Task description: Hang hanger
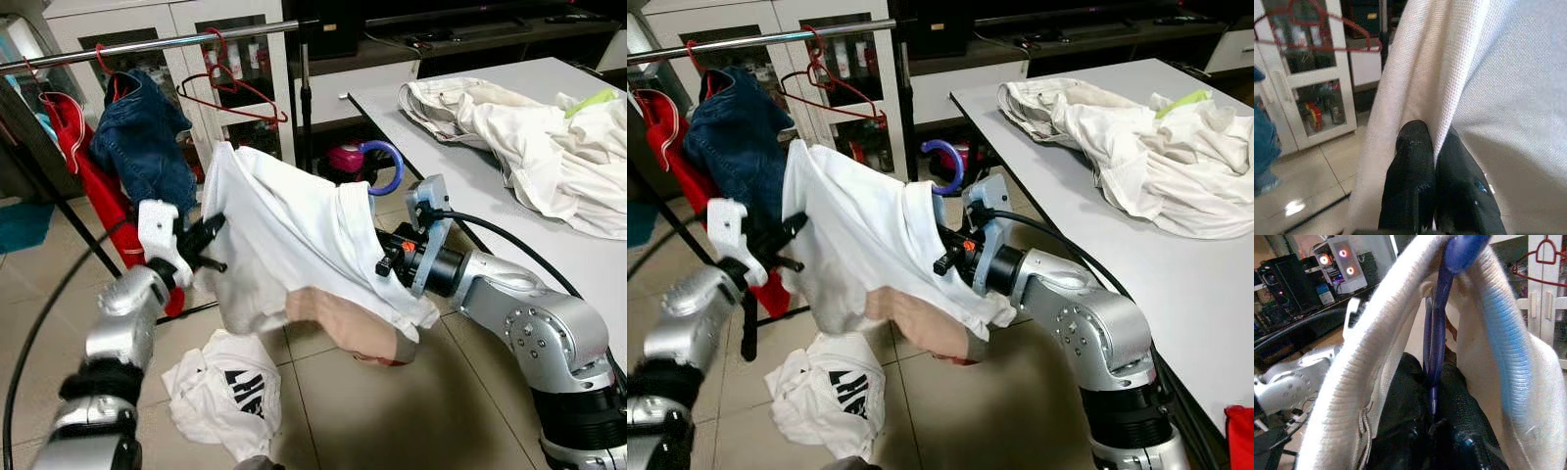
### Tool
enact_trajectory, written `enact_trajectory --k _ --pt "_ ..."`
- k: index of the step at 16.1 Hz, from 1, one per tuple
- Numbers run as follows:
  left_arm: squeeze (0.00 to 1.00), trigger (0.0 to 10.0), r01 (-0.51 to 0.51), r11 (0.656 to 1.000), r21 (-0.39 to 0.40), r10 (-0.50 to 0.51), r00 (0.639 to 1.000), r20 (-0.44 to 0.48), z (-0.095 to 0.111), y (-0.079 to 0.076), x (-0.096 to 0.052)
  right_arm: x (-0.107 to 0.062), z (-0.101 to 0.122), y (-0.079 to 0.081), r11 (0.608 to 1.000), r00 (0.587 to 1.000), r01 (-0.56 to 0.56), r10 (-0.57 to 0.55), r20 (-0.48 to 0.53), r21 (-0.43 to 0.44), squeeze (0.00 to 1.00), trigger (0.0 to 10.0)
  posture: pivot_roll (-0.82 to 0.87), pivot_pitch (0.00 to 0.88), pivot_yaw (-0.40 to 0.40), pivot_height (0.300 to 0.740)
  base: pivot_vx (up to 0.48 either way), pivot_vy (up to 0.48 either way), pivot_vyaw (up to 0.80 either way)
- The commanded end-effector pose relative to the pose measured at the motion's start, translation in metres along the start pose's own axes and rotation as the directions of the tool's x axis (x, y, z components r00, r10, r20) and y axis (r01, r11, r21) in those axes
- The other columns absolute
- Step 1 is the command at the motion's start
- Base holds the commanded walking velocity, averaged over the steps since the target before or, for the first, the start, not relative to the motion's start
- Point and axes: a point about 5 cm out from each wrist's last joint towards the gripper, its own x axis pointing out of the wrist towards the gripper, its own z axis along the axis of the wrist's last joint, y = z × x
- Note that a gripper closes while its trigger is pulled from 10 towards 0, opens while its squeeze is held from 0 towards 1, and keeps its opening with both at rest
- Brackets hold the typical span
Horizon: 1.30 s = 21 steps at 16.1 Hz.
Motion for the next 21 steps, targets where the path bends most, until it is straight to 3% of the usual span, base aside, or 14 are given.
enact_trajectory --k 1,4,5,8,10,12,14,16,19,21 --pt "0.0 0.0 -0.039 0.999 0.006 0.039 0.999 -0.022 -0.006 0.004 -0.005 -0.001 0.016 -0.002 0.999 0.997 0.021 -0.018 0.068 -0.043 0.0 10.0 -0.04 0.0 0.106 0.74 0.0 0.0 0.0" --pt "0.0 0.0 -0.113 0.994 0.013 0.113 0.991 -0.074 -0.029 -0.001 -0.017 0.001 0.03 -0.021 0.974 0.969 0.214 -0.202 0.142 -0.075 0.0 10.0 -0.04 0.0 0.101 0.74 0.0 0.0 0.0" --pt "0.0 0.0 -0.123 0.992 0.02 0.125 0.987 -0.097 -0.037 -0.004 -0.021 0.0 0.036 -0.028 0.962 0.949 0.269 -0.257 0.181 -0.048 0.0 10.0 -0.04 0.0 0.097 0.74 0.0 0.0 0.0" --pt "0.0 0.0 -0.134 0.991 0.02 0.135 0.984 -0.116 -0.046 -0.008 -0.026 -0.001 0.044 -0.035 0.95 0.926 0.311 -0.299 0.231 -0.018 0.0 10.0 -0.04 0.0 0.091 0.74 0.0 0.0 0.0" --pt "0.0 0.0 -0.191 0.981 0.038 0.194 0.975 -0.111 -0.045 0.001 -0.032 -0.003 0.046 -0.037 0.95 0.925 0.31 -0.297 0.237 -0.021 0.0 10.0 -0.03 0.0 0.089 0.74 0.0 0.0 0.0" --pt "0.0 0.0 -0.264 0.963 0.058 0.268 0.961 -0.076 -0.036 0.017 -0.037 -0.007 0.041 -0.036 0.961 0.95 0.268 -0.253 0.181 -0.067 0.0 10.0 -0.04 0.0 0.091 0.74 0.0 0.0 0.0" --pt "0.0 0.0 -0.359 0.93 0.077 0.359 0.933 0.012 -0.015 0.037 -0.042 -0.014 0.016 -0.028 0.974 0.988 0.148 -0.154 -0.023 -0.174 0.0 10.0 -0.04 0.0 0.092 0.74 0.0 0.0 0.0" --pt "0.0 0.0 -0.407 0.909 0.094 0.392 0.909 0.144 0.016 0.054 -0.044 -0.025 -0.003 -0.03 0.985 0.979 0.117 -0.136 -0.149 -0.13 0.0 10.0 -0.04 0.0 0.091 0.74 0.0 0.0 0.0" --pt "0.0 0.0 -0.401 0.907 0.131 0.356 0.894 0.271 0.052 0.063 -0.042 -0.038 -0.017 -0.042 0.974 0.935 0.165 -0.204 -0.29 -0.153 0.0 10.0 -0.03 0.0 0.088 0.74 0.0 0.0 0.0" --pt "0.0 0.0 -0.394 0.909 0.139 0.343 0.893 0.293 0.059 0.063 -0.04 -0.042 -0.015 -0.056 0.949 0.912 0.266 -0.304 -0.275 -0.167 0.0 10.0 -0.03 0.0 0.091 0.74 0.0 0.0 0.0"
